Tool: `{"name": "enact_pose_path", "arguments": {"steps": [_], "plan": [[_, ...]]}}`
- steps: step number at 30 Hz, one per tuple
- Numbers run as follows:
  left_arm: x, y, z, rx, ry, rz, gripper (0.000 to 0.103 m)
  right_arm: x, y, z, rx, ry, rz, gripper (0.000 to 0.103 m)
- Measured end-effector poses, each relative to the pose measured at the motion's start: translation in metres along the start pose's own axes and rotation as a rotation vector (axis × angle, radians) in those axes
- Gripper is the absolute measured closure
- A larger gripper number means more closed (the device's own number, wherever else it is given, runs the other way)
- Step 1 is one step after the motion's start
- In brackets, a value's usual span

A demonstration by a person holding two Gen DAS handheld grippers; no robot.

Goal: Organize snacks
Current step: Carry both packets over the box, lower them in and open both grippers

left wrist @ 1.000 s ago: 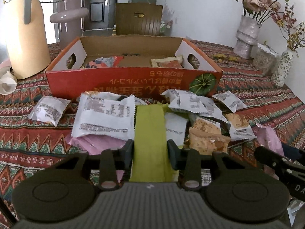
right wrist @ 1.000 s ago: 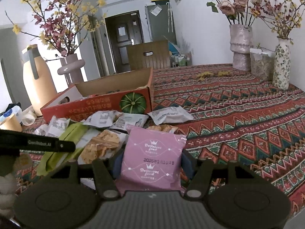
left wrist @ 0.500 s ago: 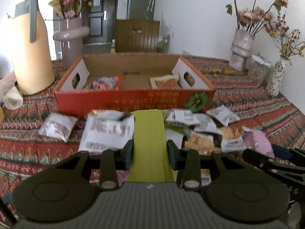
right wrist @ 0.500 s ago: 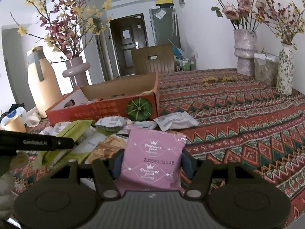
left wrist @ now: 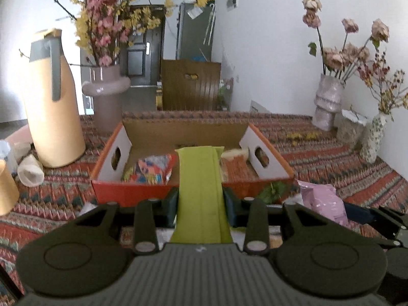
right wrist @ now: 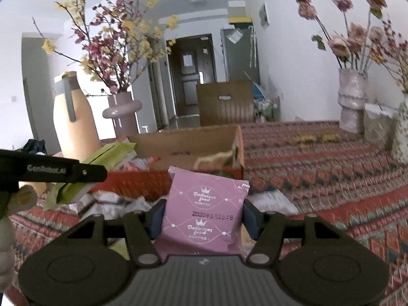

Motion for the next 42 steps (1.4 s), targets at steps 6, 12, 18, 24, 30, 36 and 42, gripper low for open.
{"name": "enact_pose_path", "arguments": {"steps": [6,12,18,24,30,36,42], "plan": [[0.006,-0.030,-0.001,-0.060,-0.022,0.000,0.066,0.015,-0.035,-0.011,-0.062,-0.020,0.033,0.042],[0.017,-0.055,-0.013,-0.092,-0.057,0.016,0.066,0.025,-0.066,-0.028,-0.106,-0.038,0.044,0.042],[0.029,-0.070,-0.031,-0.098,-0.083,0.039,0.066,0.033,-0.090,-0.049,-0.132,-0.049,0.054,0.042],[0.043,-0.078,-0.056,-0.085,-0.106,0.068,0.066,0.038,-0.108,-0.075,-0.142,-0.045,0.068,0.042],[0.060,-0.078,-0.089,-0.062,-0.138,0.106,0.066,0.037,-0.119,-0.110,-0.132,-0.035,0.075,0.042],[0.076,-0.062,-0.122,-0.036,-0.168,0.132,0.066,0.024,-0.109,-0.149,-0.094,-0.035,0.036,0.042],[0.086,-0.046,-0.144,0.017,-0.196,0.132,0.066,0.013,-0.090,-0.175,-0.028,-0.008,0.031,0.042]]}}
Point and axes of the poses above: each gripper's, at about its wrist camera, not at the fingertips, and z roughly against the way its jaws point, x to its left, y to its underside, the point moved 10 cm from there along -z, roughly the way its jaws point, and after that the axes turned 1 degree about -z, right-handed, at the moved point
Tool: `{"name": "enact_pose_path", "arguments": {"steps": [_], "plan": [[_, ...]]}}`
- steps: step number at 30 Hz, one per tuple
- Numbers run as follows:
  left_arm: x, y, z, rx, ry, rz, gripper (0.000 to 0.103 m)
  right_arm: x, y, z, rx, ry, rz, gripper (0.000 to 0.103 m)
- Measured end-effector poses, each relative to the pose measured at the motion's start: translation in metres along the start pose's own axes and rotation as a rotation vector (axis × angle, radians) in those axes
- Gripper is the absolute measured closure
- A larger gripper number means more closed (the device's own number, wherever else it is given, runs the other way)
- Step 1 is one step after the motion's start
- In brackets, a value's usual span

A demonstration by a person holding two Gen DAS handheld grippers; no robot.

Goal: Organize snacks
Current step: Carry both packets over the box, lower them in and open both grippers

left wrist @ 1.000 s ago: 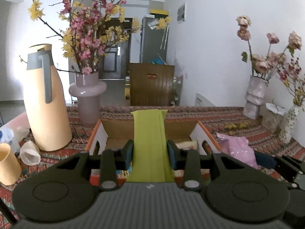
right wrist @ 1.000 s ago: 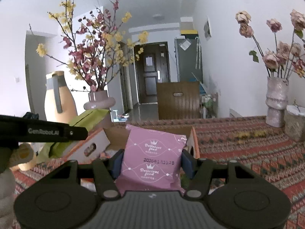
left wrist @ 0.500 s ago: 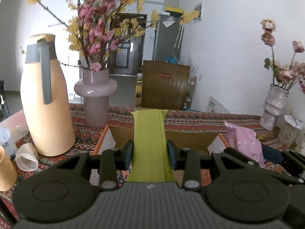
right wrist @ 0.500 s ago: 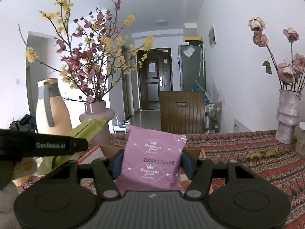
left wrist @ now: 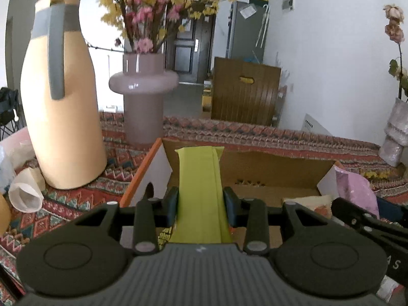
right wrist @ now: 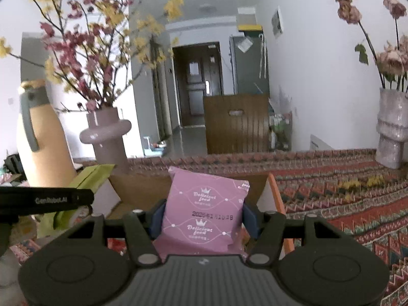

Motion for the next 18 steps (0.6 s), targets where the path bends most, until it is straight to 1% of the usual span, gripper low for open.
{"name": "enact_pose_path", "arguments": {"steps": [3,8,9,10,11,12,13,14,15,18], "plan": [[0.002,0.004,-0.005,0.018,-0.003,0.002,0.066,0.001,0.003,-0.005,0.015,0.007,0.011,0.042],[0.003,0.007,-0.006,0.023,-0.007,0.007,0.061,-0.002,0.009,-0.010,0.047,0.025,0.007,0.042],[0.004,0.007,-0.005,0.021,-0.008,0.009,0.051,-0.003,0.011,-0.010,0.056,0.024,0.004,0.041],[0.005,0.006,-0.004,0.017,-0.005,0.018,0.030,-0.004,0.012,-0.010,0.061,0.024,0.000,0.040],[0.007,0.005,-0.002,0.010,-0.010,0.032,0.018,-0.005,0.012,-0.009,0.062,0.025,-0.008,0.036],[0.010,0.004,0.000,-0.004,-0.016,0.047,0.003,-0.006,0.012,-0.009,0.065,0.022,-0.014,0.023],[0.012,0.003,0.003,-0.020,-0.020,0.059,0.000,-0.007,0.012,-0.008,0.064,0.022,-0.020,0.008],[0.014,0.001,0.005,-0.029,-0.019,0.070,0.000,-0.007,0.012,-0.007,0.058,0.024,-0.023,0.003],[0.015,0.000,0.006,-0.032,-0.018,0.078,0.000,-0.008,0.011,-0.005,0.052,0.025,-0.026,0.000],[0.016,-0.001,0.008,-0.033,-0.019,0.088,0.000,-0.008,0.011,-0.004,0.050,0.022,-0.032,0.000]]}}
Point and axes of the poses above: each gripper's, at about its wrist camera, not at the fingertips, and z roughly against the way its jaws point, x to its left, y to its underside, the point moved 10 cm from there along -z, roughly the way its jaws point, and after that the axes turned 1 degree about -z, right-handed, at the moved point
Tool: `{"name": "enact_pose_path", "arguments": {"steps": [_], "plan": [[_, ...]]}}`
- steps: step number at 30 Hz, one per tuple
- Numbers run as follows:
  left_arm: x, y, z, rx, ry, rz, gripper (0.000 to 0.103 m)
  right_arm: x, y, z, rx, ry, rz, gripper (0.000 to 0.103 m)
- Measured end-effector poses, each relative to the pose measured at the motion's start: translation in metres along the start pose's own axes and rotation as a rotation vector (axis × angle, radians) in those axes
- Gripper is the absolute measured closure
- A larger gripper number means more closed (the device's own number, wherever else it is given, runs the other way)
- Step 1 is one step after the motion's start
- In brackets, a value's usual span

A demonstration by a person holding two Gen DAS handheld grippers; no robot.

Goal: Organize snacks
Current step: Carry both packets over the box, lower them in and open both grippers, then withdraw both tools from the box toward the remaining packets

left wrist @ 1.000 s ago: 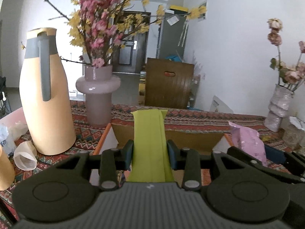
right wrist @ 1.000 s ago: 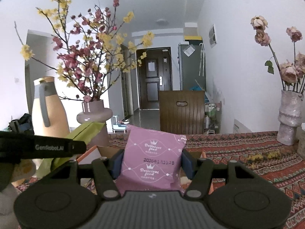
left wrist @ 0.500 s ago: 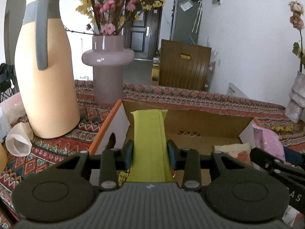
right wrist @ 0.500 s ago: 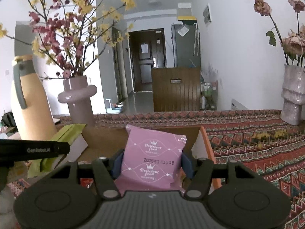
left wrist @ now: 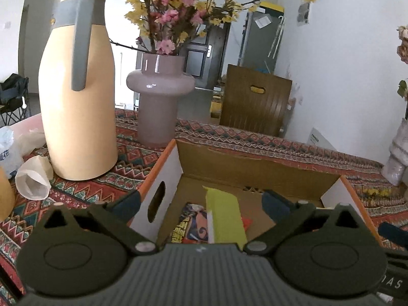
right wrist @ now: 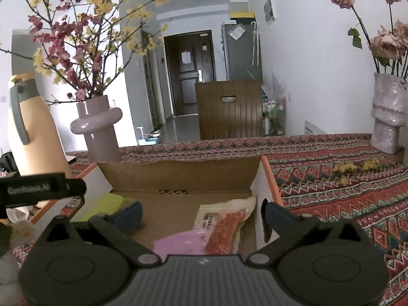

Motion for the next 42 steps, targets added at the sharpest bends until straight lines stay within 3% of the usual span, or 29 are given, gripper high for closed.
{"name": "enact_pose_path", "arguments": {"steps": [11,21,31,42], "plan": [[-0.009,-0.005,0.016,-0.002,0.025,-0.014,0.000,0.003,-0.002,0.003,-0.015,-0.001,0.003,0.000],[-0.012,-0.026,0.076,-0.103,0.041,-0.028,0.000,0.010,-0.021,0.040,-0.079,0.001,0.037,0.000],[0.002,-0.016,0.122,-0.127,0.037,-0.036,0.000,0.008,-0.013,0.093,-0.098,0.005,0.060,0.000],[0.024,0.006,0.143,-0.107,0.030,-0.043,0.000,-0.002,0.012,0.135,-0.081,0.018,0.076,0.000]]}}
Point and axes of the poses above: each gripper's, at about its wrist camera, not at the fingertips, and z roughly against the way its jaws point, x to its left, y to its underside, the point moved 10 cm from there along -z, roughly the way its jaws point, and after that the axes turned 1 degree about -z, right-handed, at the moved point
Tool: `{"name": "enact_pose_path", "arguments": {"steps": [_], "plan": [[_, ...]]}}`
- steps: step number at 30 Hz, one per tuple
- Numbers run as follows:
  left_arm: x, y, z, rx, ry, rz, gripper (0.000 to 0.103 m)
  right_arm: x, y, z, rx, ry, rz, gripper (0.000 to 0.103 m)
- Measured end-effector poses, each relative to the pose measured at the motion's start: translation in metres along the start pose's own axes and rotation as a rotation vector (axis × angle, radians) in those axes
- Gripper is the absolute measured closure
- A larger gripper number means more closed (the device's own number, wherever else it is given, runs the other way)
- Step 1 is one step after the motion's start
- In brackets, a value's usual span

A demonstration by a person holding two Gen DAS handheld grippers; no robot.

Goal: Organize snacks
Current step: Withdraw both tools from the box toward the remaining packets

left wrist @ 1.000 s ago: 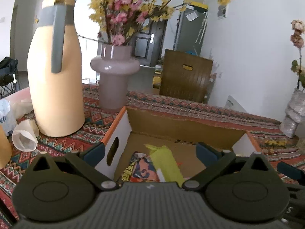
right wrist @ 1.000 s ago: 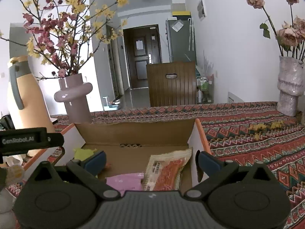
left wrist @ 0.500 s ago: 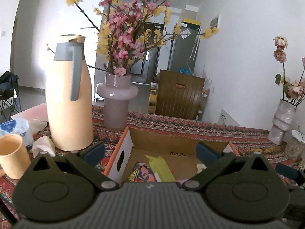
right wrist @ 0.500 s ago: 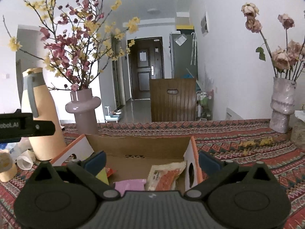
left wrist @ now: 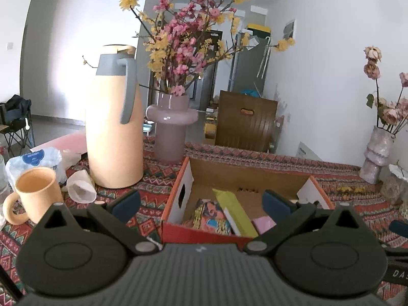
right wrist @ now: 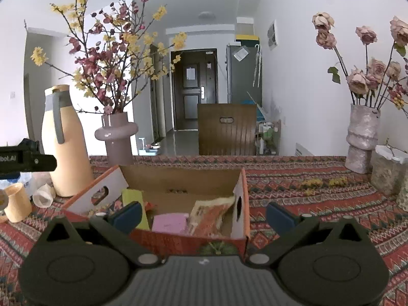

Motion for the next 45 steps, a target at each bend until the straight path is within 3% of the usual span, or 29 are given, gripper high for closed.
{"name": "enact_pose_path", "arguments": {"steps": [17,29,45], "plan": [[0.013,0.058,0.003,0.072,0.026,-0.057,0.000,-0.030,0.063,0.019,0.129,0.037,-0.032,0.000],[0.036,0.114,-0.025,0.169,-0.011,-0.066,0.000,-0.057,0.112,0.014,0.242,0.090,-0.074,0.000],[0.036,0.114,-0.025,0.169,0.000,-0.045,0.000,-0.060,0.123,-0.016,0.323,0.127,-0.062,0.002]]}}
Point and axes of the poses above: each gripper's, at about its wrist camera, not at the fingertips, and z roughly against the way its jaws point, x to its left, y to its underside, the point moved 10 cm from there along -z, roughly the way its jaws point, and after that the axes turned 1 degree about -z, right-handed, at the moved point
